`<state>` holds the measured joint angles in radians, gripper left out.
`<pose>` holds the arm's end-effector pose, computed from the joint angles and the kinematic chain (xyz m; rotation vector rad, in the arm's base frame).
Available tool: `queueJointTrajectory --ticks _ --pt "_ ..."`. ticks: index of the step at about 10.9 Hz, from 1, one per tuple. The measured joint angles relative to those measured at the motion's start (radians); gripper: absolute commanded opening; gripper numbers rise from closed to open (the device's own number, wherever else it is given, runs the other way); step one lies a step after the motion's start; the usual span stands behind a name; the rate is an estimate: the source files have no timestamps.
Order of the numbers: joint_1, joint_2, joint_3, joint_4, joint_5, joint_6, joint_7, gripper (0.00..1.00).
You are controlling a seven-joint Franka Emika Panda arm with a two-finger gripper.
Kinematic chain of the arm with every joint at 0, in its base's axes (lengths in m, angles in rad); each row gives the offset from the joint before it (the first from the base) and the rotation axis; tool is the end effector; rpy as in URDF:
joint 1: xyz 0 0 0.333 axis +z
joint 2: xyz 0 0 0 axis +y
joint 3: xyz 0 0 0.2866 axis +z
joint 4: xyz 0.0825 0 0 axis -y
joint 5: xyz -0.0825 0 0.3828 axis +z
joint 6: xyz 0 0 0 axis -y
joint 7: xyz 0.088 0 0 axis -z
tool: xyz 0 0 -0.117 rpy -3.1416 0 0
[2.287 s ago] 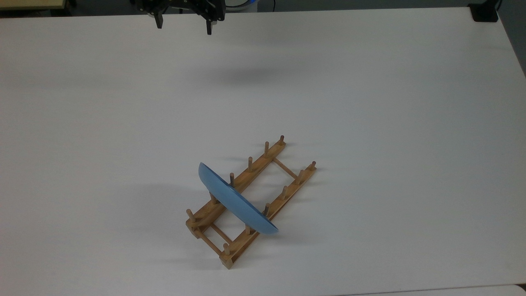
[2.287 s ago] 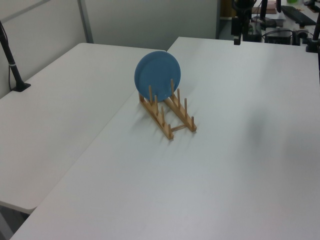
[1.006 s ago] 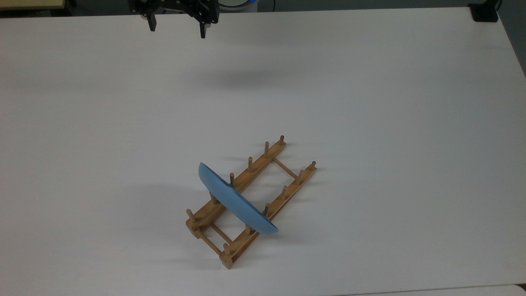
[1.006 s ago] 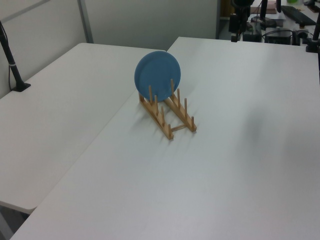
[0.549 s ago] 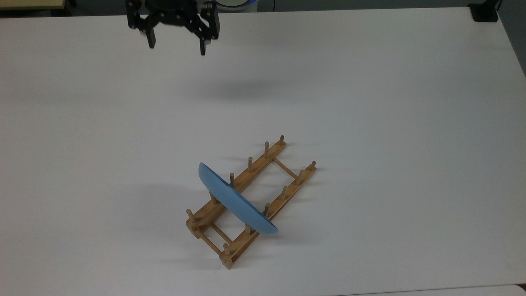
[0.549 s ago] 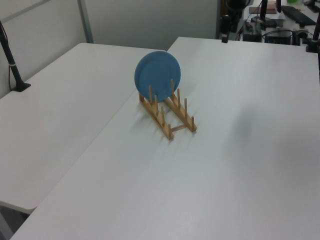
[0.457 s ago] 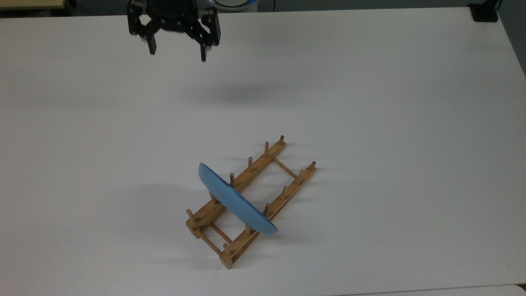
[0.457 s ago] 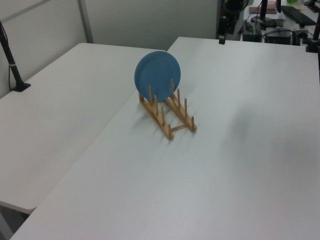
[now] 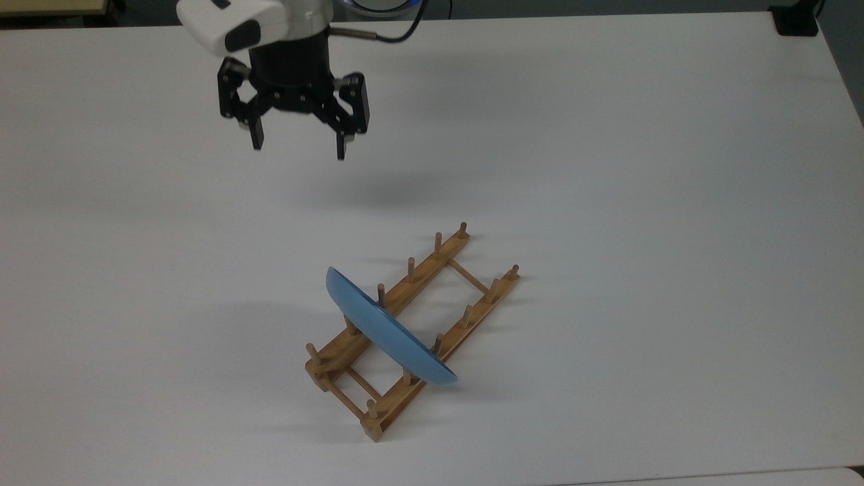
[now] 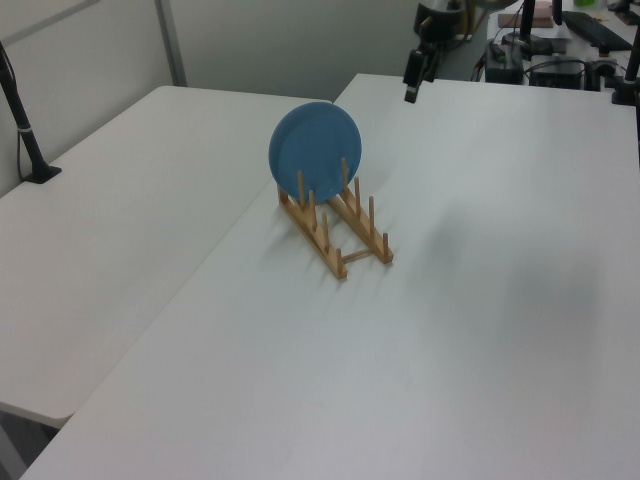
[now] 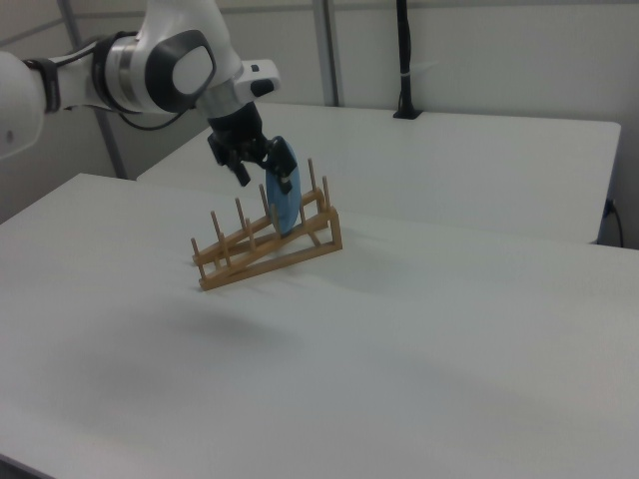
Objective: Pick plate from plate rack
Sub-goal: 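Lower the open gripper onto the rim of the blue plate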
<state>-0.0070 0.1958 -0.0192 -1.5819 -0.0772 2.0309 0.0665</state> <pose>0.6425 -0.0210 0.5092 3.0436 -0.1010 0.3899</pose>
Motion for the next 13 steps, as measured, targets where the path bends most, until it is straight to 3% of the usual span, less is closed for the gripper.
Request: queueJointTrajectory --ticks 2,9,11,13 --pt "0.007 0.034 0.002 0.030 -0.030 0.069 0.024 0.99" --pt "0.067 0.158 0.004 0.064 -0.265 0.309 0.250 0.55" --pt "0.069 0.202 0.004 0.091 -0.307 0.320 0.286 0.52" --pt "0.070 0.235 0.004 0.120 -0.320 0.321 0.297 0.42"
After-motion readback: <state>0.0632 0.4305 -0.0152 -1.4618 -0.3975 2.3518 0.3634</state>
